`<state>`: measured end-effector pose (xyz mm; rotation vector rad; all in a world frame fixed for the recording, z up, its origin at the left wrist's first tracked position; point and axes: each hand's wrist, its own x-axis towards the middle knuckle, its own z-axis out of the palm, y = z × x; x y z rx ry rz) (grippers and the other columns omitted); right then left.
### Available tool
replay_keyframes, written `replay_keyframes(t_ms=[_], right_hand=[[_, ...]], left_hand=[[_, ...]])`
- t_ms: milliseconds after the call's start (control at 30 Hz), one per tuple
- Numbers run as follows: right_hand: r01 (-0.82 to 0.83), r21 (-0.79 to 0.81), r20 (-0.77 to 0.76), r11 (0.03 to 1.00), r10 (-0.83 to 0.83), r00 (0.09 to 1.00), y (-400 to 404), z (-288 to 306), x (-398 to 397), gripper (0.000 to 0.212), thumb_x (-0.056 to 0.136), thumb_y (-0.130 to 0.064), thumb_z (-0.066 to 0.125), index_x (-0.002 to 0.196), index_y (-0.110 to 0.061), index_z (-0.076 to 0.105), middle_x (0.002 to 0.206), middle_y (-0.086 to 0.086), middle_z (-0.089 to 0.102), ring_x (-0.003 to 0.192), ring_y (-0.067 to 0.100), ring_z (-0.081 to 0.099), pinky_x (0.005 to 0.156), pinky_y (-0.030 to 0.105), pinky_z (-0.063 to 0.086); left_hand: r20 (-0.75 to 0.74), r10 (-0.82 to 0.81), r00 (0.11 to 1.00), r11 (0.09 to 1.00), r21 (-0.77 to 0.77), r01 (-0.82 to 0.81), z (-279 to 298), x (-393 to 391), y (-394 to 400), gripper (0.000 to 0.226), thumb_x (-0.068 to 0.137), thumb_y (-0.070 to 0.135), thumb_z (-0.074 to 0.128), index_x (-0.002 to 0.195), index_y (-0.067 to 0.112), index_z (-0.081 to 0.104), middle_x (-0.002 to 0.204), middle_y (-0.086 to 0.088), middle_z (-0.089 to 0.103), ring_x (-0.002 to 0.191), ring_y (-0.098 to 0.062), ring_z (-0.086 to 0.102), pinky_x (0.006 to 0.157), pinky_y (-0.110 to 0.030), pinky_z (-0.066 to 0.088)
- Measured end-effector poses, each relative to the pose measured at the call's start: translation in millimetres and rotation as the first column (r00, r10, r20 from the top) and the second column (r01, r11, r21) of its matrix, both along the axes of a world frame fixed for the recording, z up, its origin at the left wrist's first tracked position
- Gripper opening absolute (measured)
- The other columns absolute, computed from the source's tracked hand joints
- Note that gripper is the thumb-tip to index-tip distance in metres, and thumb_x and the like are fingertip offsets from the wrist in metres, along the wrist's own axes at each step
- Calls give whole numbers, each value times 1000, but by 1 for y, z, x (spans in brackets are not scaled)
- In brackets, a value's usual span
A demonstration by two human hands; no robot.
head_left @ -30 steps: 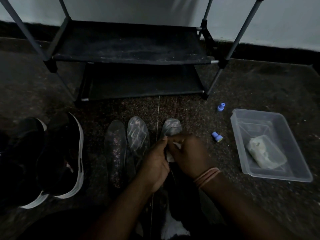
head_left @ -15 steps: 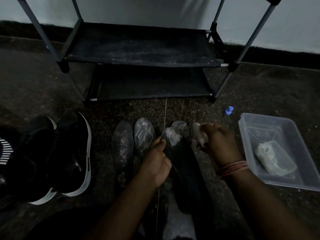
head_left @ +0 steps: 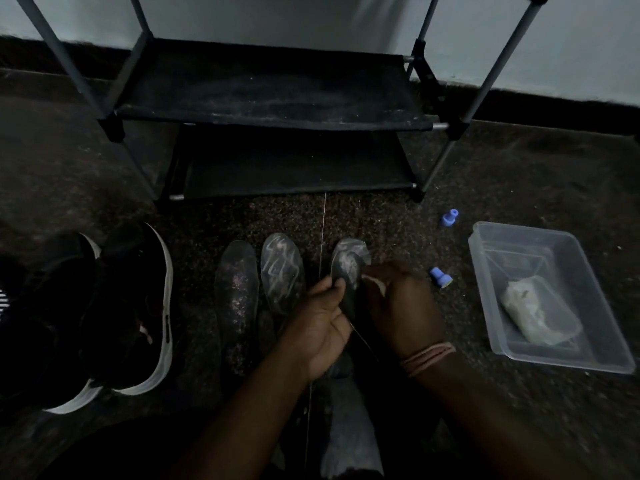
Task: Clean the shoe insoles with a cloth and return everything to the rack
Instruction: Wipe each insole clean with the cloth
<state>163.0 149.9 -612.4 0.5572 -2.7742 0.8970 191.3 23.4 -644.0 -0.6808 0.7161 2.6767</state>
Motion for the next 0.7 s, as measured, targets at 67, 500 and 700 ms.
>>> replay_keyframes(t_ms=[67,500,700], right_hand=[[-62,-76,93,995,69,993,-14,-1,11,14,91,-16,59,88,-13,72,86,4,70,79,17,65,73,34,52],[111,-125,150,986,-92,984,-3,-1,-1,14,81,-6,69,90,-16,69,81,-4,70,73,7,62,65,17,40],[72,-140,124,988,-54,991,-11,3,8,13,80,-8,69,88,-19,68,81,-6,69,74,4,60,65,12,39]], left_hand=[[5,19,1000,1000,-9,-19,-2,-1,-3,25,102,4,43,119,-1,60,113,-18,73,103,-22,71,94,-31,56],[18,-49,999,999,-8,49,-1,5,2,37,100,9,48,135,-2,53,133,-22,63,116,-26,64,96,-35,56],[-29,-57,998,998,-6,57,1,4,0,36,93,10,53,127,0,59,127,-21,66,114,-25,66,105,-39,48]])
